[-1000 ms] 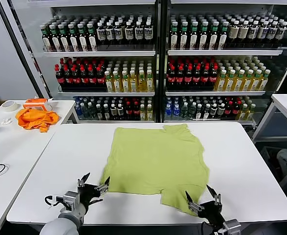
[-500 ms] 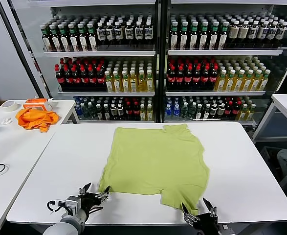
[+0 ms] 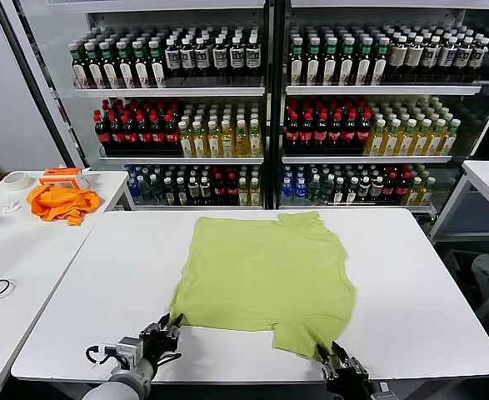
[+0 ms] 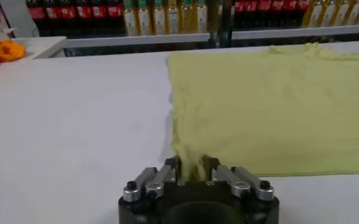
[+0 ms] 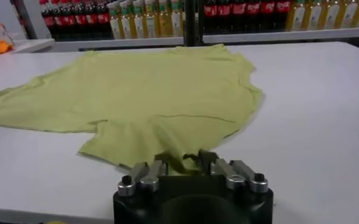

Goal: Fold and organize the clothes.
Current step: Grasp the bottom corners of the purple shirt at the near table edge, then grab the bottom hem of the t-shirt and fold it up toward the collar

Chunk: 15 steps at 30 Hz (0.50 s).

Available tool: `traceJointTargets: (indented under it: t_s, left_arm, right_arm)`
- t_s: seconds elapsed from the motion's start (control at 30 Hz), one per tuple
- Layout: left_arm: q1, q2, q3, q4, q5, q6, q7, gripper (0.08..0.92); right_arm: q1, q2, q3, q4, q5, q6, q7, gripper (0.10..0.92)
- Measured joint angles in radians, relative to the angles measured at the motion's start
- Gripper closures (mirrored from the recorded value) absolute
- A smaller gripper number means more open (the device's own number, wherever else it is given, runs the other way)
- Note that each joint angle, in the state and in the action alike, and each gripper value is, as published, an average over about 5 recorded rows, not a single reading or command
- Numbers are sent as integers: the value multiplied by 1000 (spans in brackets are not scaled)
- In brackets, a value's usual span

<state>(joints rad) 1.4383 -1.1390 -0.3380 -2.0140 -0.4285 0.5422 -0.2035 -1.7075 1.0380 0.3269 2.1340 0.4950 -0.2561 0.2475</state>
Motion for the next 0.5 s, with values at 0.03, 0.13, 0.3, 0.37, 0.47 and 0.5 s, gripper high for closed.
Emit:
traceJointTargets:
  t_s: [0.03, 0.13, 0.3, 0.37, 0.47, 0.5]
  left_arm:
    - [0, -1, 2, 0, 0, -1, 0, 821]
    - [3, -5, 4, -2, 1, -4, 0, 888]
    - [15, -1, 6, -15, 0, -10, -6, 911]
    - [24, 3, 7, -25, 0, -8, -13, 911]
    - [42, 12, 6, -50, -3, 1, -27, 911]
    - [50, 16, 4, -60, -5, 4, -31, 911]
  right_arm:
    - [-1, -2, 2, 1, 5, 1, -4, 899]
    - [-9, -10, 10, 11, 18, -3, -13, 921]
    - [-43, -29, 34, 56, 32, -17, -18, 921]
    - [-62, -37, 46, 80, 38, -21, -19, 921]
    - [-93, -51, 69, 119, 46, -29, -19, 921]
    - [-103, -55, 76, 132, 48, -31, -19, 921]
